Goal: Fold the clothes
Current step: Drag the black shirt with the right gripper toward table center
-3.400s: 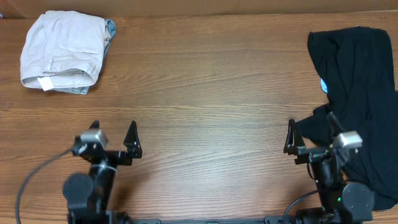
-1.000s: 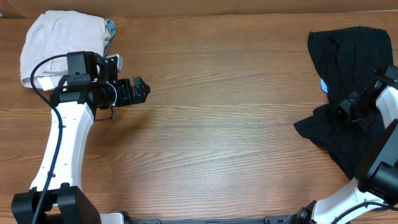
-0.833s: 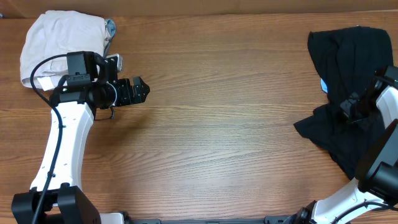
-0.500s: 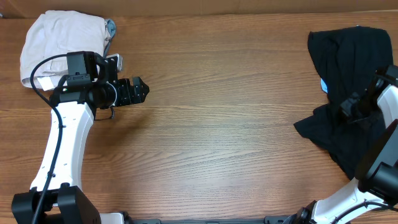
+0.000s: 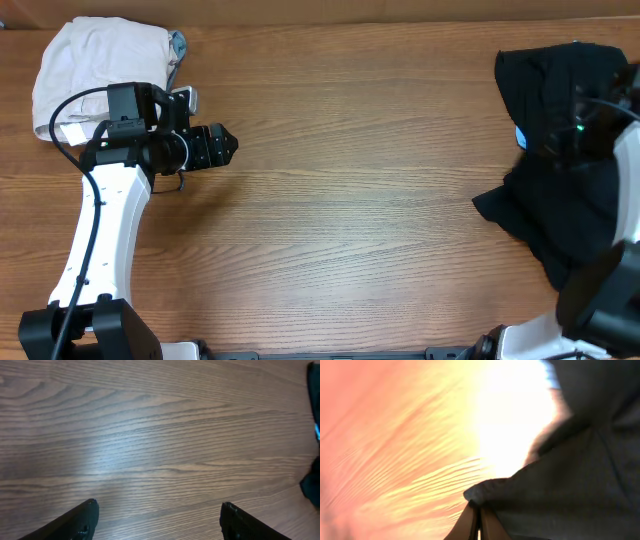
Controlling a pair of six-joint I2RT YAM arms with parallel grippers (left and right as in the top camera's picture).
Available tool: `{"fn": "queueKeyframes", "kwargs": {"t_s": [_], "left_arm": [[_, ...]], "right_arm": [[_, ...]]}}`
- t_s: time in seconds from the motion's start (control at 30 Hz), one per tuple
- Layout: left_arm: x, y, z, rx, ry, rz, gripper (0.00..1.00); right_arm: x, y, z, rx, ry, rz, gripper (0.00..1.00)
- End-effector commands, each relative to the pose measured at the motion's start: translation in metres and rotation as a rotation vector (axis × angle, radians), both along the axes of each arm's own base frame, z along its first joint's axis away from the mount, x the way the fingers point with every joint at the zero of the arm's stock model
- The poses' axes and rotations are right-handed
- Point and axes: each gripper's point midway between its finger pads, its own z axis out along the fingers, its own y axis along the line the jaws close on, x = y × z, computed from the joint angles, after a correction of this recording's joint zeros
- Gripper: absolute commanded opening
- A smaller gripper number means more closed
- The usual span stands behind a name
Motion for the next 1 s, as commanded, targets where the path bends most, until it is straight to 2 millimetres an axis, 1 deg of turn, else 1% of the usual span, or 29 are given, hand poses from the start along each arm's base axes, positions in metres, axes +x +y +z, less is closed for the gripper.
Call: {"fn": "queueKeyframes", "kwargs": {"t_s": [0.0, 0.1, 0.13, 0.2, 0.33, 0.47, 0.53, 0.6, 0.67, 0.73, 0.8, 0.83, 0.9, 0.93, 0.97], "left_arm": [[0.008, -0.008, 0.018, -0.037, -0.042, -0.017, 0.80], [0.015, -0.006, 0.029, -0.030, -0.073, -0.016, 0.82], [0.017, -0.004, 0.033, -0.019, -0.083, -0.009, 0.83], [0.021, 0.003, 0.037, 0.014, -0.095, 0.013, 0.84], [0.027, 0.025, 0.040, 0.084, -0.107, 0.078, 0.86], [0.029, 0.047, 0.040, 0.114, -0.108, 0.135, 0.86], [0.028, 0.059, 0.040, 0.117, -0.106, 0.166, 0.87], [0.027, 0.070, 0.040, 0.118, -0.104, 0.193, 0.88], [0.026, 0.080, 0.040, 0.119, -0.100, 0.219, 0.88], [0.024, 0.087, 0.039, 0.119, -0.095, 0.236, 0.89], [0.023, 0.091, 0.039, 0.120, -0.094, 0.245, 0.90], [0.023, 0.092, 0.039, 0.122, -0.096, 0.245, 0.92], [0.025, 0.092, 0.040, 0.131, -0.106, 0.234, 0.94], [0.025, 0.092, 0.041, 0.137, -0.112, 0.225, 0.94], [0.026, 0.091, 0.042, 0.141, -0.121, 0.207, 0.95]], "right_arm": [[0.011, 0.068, 0.040, 0.119, -0.141, 0.192, 0.04], [0.008, 0.124, 0.048, 0.154, -0.164, 0.335, 0.04], [0.005, 0.146, 0.049, 0.160, -0.163, 0.388, 0.04], [-0.001, 0.185, 0.051, 0.173, -0.163, 0.474, 0.04], [-0.021, 0.269, 0.058, 0.212, -0.192, 0.642, 0.04], [-0.052, 0.341, 0.067, 0.249, -0.234, 0.791, 0.04], [-0.071, 0.372, 0.071, 0.264, -0.253, 0.859, 0.04], [-0.090, 0.396, 0.072, 0.262, -0.262, 0.914, 0.04], [-0.103, 0.410, 0.071, 0.239, -0.270, 0.953, 0.04], [-0.113, 0.418, 0.070, 0.239, -0.268, 0.976, 0.04], [-0.117, 0.420, 0.070, 0.241, -0.265, 0.986, 0.04], [-0.117, 0.420, 0.070, 0.240, -0.263, 0.986, 0.07], [-0.113, 0.414, 0.071, 0.234, -0.262, 0.971, 0.19], [-0.109, 0.409, 0.071, 0.231, -0.263, 0.958, 0.33], [-0.099, 0.396, 0.074, 0.214, -0.263, 0.923, 0.41]]}}
